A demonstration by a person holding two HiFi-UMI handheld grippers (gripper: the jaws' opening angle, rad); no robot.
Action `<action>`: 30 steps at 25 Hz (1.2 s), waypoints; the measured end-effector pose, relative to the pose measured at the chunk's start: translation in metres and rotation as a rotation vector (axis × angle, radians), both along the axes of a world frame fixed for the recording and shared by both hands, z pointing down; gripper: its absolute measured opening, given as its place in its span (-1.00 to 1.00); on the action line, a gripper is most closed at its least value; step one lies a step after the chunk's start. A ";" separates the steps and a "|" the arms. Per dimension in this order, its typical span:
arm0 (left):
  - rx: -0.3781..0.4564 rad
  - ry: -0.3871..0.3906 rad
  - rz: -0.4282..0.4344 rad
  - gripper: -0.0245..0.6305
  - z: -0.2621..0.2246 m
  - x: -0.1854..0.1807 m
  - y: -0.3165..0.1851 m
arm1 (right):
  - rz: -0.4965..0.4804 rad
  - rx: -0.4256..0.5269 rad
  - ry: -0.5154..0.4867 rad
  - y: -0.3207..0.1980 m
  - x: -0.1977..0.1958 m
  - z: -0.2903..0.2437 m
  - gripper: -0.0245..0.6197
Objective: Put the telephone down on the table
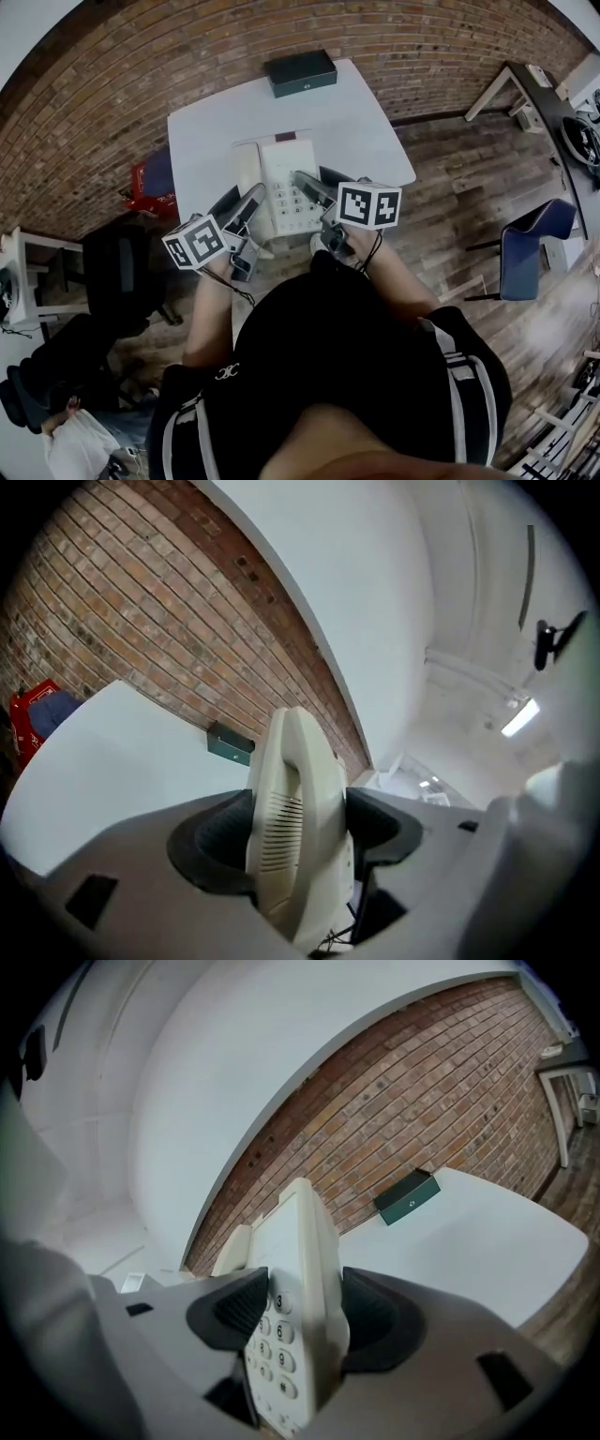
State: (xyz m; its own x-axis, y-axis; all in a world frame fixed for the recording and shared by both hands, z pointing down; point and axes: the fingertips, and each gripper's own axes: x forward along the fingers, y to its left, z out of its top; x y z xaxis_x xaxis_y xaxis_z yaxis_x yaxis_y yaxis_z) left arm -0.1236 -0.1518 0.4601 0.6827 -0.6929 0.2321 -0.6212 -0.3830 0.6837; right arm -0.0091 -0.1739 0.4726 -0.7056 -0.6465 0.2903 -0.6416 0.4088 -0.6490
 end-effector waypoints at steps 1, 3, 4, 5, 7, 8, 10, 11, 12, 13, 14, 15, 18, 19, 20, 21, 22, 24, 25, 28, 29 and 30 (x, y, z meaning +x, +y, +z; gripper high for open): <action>-0.004 0.002 -0.005 0.02 -0.001 0.001 -0.010 | -0.006 -0.004 0.005 -0.010 0.001 -0.001 -0.26; -0.009 0.010 -0.012 0.02 -0.006 0.005 -0.029 | -0.023 -0.007 0.006 -0.032 0.001 -0.003 -0.26; -0.010 0.012 -0.016 0.02 -0.009 0.007 -0.040 | -0.031 -0.010 0.006 -0.042 0.001 -0.004 -0.26; -0.012 0.011 -0.020 0.02 -0.010 0.008 -0.050 | -0.038 -0.014 0.005 -0.053 0.002 -0.004 -0.26; -0.017 0.010 -0.029 0.02 -0.011 0.011 -0.071 | -0.053 -0.024 0.005 -0.075 0.005 -0.004 -0.26; -0.022 0.011 -0.034 0.02 -0.010 0.013 -0.082 | -0.061 -0.028 0.007 -0.086 0.006 -0.004 -0.26; -0.034 0.014 -0.046 0.02 -0.008 0.015 -0.102 | -0.076 -0.033 0.013 -0.108 0.008 -0.002 -0.26; -0.038 0.015 -0.052 0.02 -0.006 0.016 -0.111 | -0.085 -0.037 0.016 -0.118 0.009 -0.001 -0.26; -0.043 0.015 -0.058 0.02 -0.005 0.017 -0.121 | -0.093 -0.039 0.018 -0.129 0.009 0.000 -0.26; -0.048 0.015 -0.063 0.02 -0.004 0.018 -0.129 | -0.102 -0.043 0.021 -0.138 0.010 0.001 -0.26; -0.054 0.014 -0.069 0.02 -0.003 0.019 -0.137 | -0.110 -0.047 0.022 -0.147 0.010 0.002 -0.26; -0.060 0.014 -0.075 0.02 -0.001 0.019 -0.145 | -0.118 -0.053 0.022 -0.155 0.011 0.004 -0.26; -0.080 0.010 -0.089 0.02 0.006 0.020 -0.165 | -0.138 -0.081 0.020 -0.176 0.011 0.013 -0.26; -0.087 0.009 -0.091 0.02 0.009 0.021 -0.171 | -0.144 -0.089 0.021 -0.182 0.011 0.016 -0.26; -0.094 0.008 -0.093 0.02 0.013 0.021 -0.177 | -0.148 -0.097 0.024 -0.188 0.012 0.019 -0.26; -0.102 0.008 -0.094 0.02 0.016 0.021 -0.182 | -0.151 -0.103 0.026 -0.193 0.012 0.022 -0.26; -0.111 0.008 -0.093 0.02 0.020 0.021 -0.186 | -0.152 -0.108 0.028 -0.198 0.012 0.025 -0.26; -0.128 0.007 -0.087 0.02 0.028 0.018 -0.192 | -0.151 -0.118 0.028 -0.204 0.009 0.033 -0.26; -0.138 0.006 -0.084 0.02 0.032 0.016 -0.195 | -0.150 -0.124 0.029 -0.207 0.007 0.037 -0.26; -0.173 0.009 -0.075 0.02 0.047 0.009 -0.202 | -0.144 -0.148 0.036 -0.212 0.000 0.053 -0.26; -0.181 0.007 -0.069 0.02 0.053 0.007 -0.204 | -0.142 -0.155 0.037 -0.213 -0.002 0.058 -0.26; -0.188 0.005 -0.065 0.02 0.058 0.005 -0.207 | -0.141 -0.162 0.037 -0.216 -0.004 0.064 -0.26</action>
State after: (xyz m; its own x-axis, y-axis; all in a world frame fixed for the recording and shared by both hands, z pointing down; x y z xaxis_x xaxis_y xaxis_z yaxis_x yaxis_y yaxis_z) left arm -0.1186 -0.3584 0.5181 0.6393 -0.6806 0.3579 -0.6369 -0.2078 0.7425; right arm -0.0130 -0.3898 0.5362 -0.7725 -0.4852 0.4096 -0.6101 0.3887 -0.6904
